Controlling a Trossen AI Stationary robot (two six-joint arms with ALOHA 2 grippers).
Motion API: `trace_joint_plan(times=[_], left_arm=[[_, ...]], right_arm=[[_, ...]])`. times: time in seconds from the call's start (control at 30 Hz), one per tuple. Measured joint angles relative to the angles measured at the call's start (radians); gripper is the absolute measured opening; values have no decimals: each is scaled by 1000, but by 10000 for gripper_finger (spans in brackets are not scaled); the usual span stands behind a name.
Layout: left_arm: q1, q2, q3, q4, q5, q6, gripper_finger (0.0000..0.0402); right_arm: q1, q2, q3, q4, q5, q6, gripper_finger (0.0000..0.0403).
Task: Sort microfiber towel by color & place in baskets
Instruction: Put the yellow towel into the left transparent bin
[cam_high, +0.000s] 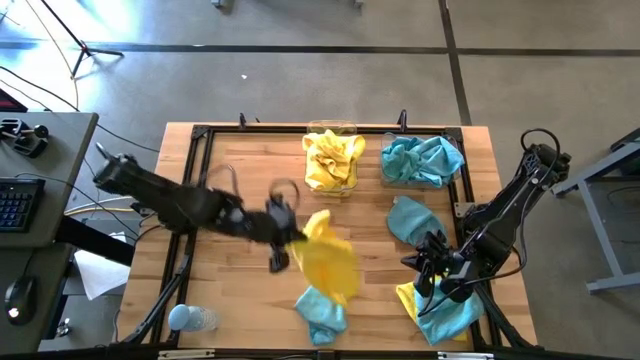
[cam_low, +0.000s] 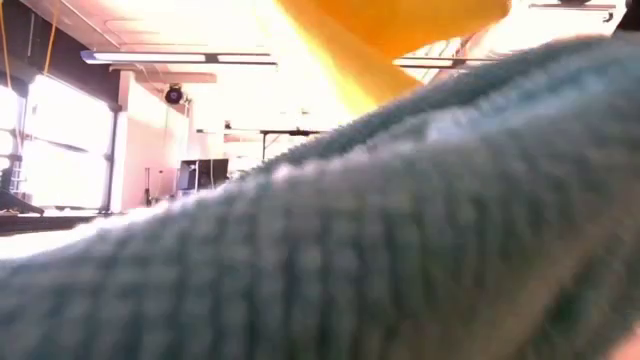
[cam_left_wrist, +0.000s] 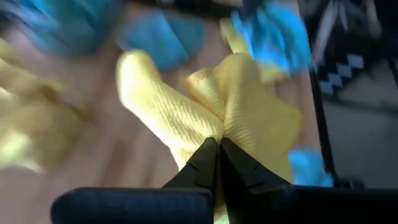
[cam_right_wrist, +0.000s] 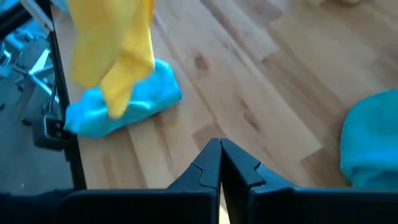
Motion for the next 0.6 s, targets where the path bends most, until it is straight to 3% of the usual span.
trace_joint_plan(times=[0.17,0.37,0.6], left_arm=[[101,-135,0,75,-39,142,0],[288,-206,0,162,-48,325,0],[557,-184,0,276,141,471,0]], right_arm=[[0,0,0,1,66,5,0],[-14,0,0,0,97,70,0],[-71,0,0,0,110,90,0]])
